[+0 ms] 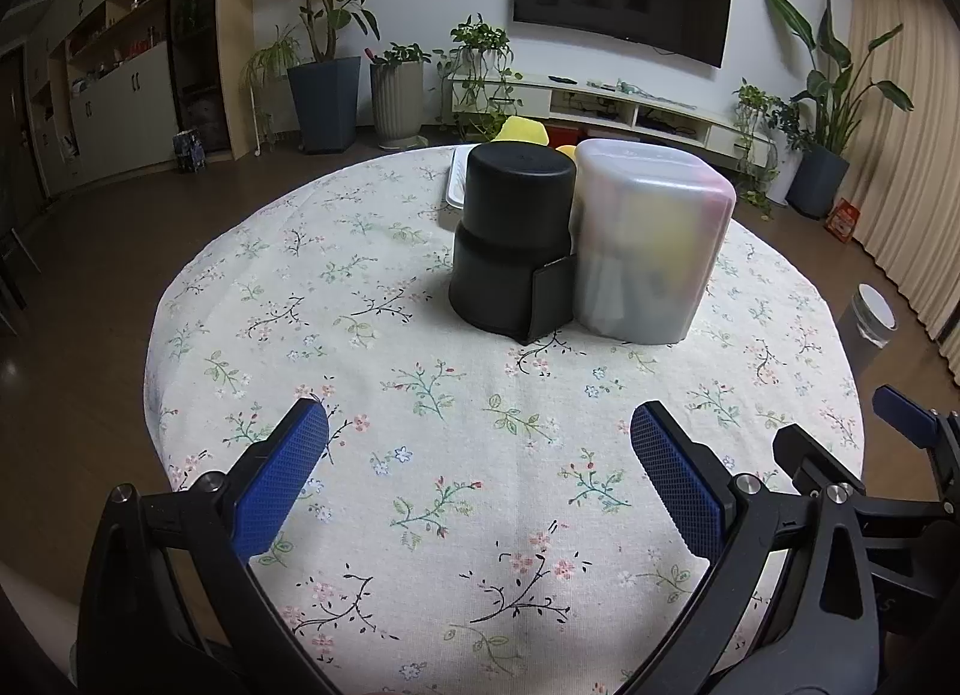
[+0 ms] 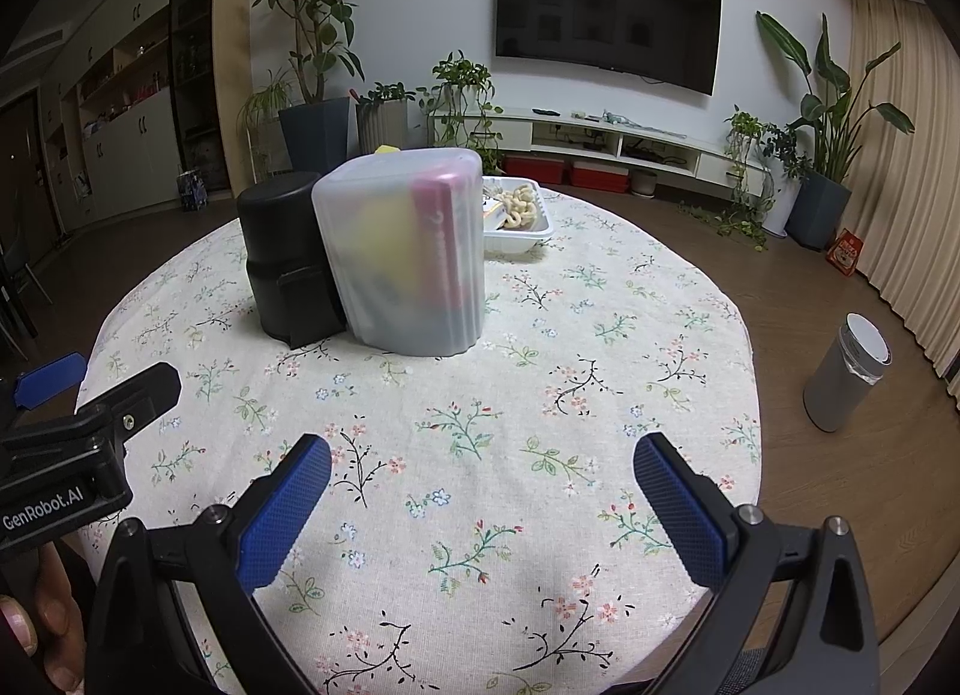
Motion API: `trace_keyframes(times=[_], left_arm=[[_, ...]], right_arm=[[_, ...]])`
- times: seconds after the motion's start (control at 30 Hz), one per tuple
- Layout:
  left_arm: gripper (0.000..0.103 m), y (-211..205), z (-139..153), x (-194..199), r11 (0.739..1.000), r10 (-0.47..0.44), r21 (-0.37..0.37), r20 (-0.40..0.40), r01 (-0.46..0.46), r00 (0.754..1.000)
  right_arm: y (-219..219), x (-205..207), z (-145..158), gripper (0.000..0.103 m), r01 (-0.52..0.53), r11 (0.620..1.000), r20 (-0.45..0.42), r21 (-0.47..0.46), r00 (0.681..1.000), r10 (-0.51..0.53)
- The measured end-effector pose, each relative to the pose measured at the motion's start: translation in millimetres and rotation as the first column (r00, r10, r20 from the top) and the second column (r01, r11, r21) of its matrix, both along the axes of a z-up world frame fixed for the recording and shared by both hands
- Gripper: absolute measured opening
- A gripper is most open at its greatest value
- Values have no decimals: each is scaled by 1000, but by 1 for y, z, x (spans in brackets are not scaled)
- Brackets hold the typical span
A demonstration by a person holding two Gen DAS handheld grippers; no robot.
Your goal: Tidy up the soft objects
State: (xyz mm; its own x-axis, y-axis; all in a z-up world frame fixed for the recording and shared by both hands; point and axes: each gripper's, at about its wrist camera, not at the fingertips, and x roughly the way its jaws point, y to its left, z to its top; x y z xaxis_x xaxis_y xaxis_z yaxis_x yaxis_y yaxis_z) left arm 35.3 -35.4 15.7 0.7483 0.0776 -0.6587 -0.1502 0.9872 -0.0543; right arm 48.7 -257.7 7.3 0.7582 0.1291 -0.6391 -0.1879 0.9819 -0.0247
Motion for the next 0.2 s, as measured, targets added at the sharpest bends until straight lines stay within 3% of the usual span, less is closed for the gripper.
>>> trace_keyframes(times=[0.2], left_arm=[[103,1,-1,2,1000,3,-2,-8,-3,1000]], right_arm=[[1,0,-1,103,-1,1000,-2,0,1000,1]])
